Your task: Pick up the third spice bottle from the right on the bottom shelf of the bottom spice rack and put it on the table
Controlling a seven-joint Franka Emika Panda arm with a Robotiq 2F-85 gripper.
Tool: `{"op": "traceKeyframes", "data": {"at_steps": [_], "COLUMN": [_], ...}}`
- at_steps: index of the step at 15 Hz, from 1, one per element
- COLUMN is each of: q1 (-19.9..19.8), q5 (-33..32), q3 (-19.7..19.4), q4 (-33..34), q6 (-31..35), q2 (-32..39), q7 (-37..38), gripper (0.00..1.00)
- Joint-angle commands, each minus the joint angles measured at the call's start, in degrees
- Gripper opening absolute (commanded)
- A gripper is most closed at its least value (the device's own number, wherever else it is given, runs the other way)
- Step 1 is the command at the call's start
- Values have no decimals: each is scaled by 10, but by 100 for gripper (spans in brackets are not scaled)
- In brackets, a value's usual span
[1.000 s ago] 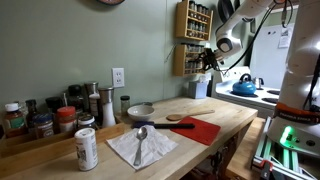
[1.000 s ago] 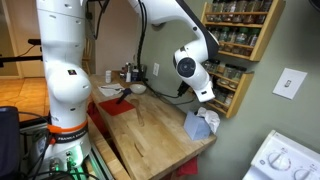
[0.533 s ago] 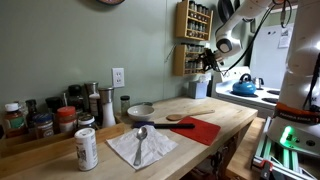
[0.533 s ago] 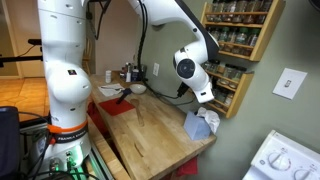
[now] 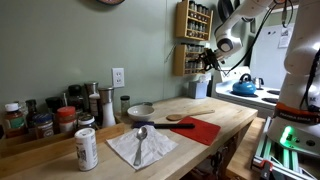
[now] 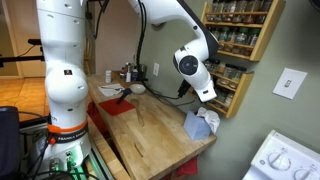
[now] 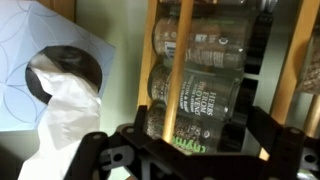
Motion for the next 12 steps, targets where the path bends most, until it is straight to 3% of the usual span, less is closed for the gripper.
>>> {"op": "traceKeyframes", "data": {"at_steps": [1, 12], "q1": [-4, -8], "q5": [-64, -250], "q3": [7, 8], "q4": [-21, -41], "q6": [28, 39], "q2": [-5, -29], "q7": [41, 197], "gripper": [100, 100]}}
